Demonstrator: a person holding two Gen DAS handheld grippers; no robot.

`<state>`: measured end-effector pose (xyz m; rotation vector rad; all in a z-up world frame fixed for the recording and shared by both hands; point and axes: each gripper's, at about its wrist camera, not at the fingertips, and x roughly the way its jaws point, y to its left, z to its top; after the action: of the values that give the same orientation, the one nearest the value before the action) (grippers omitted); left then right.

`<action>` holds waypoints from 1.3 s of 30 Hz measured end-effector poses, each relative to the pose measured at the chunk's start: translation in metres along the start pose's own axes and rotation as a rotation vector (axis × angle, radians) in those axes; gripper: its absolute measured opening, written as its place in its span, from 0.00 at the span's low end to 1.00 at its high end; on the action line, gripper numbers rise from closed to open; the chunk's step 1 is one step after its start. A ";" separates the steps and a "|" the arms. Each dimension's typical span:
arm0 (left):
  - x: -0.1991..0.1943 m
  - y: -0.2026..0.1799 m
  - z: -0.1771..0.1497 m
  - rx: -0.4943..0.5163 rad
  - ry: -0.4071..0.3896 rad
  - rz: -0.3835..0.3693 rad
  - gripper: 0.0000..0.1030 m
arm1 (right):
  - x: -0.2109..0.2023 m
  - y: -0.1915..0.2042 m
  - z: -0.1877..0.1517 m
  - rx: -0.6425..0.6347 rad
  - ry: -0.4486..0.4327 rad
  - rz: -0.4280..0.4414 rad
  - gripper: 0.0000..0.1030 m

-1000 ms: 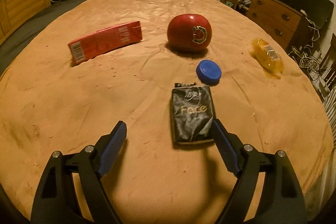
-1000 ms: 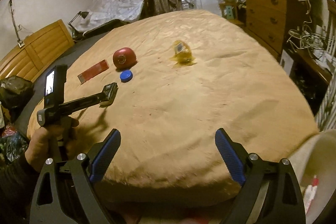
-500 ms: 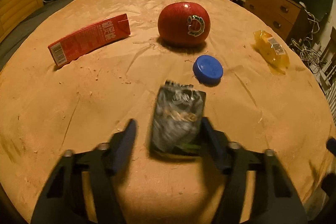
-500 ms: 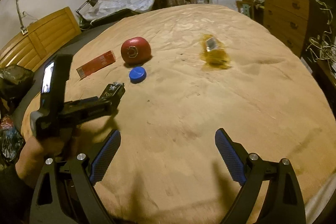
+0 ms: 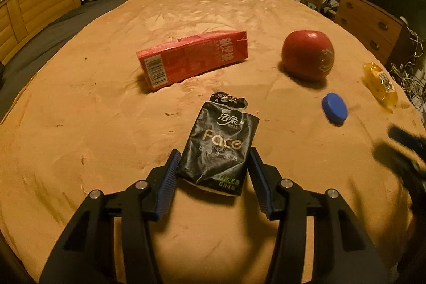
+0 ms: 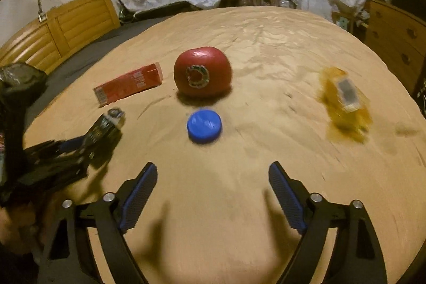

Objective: Collect trash
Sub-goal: 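Grasp the black tissue packet with the left tool while the right tool grasps the blue cap, then lift the black packet and blue cap and carry them over the bucket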

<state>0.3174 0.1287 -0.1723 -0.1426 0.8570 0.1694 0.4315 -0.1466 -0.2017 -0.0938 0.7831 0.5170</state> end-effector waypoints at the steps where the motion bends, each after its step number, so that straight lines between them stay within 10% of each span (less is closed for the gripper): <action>1: 0.002 -0.002 0.001 0.006 -0.001 0.001 0.48 | 0.009 0.002 0.006 -0.005 0.008 0.001 0.80; 16: 0.014 -0.020 0.008 0.082 0.010 0.023 0.75 | 0.081 0.026 0.037 -0.053 0.082 -0.069 0.82; 24: 0.010 -0.013 0.007 0.026 -0.018 0.048 0.48 | 0.078 0.032 0.036 -0.071 0.068 -0.085 0.41; 39: -0.072 -0.027 0.003 0.041 -0.191 0.009 0.41 | -0.035 0.042 -0.001 -0.031 -0.117 -0.104 0.40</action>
<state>0.2786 0.0967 -0.1140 -0.0829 0.6702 0.1708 0.3901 -0.1250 -0.1740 -0.1308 0.6528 0.4325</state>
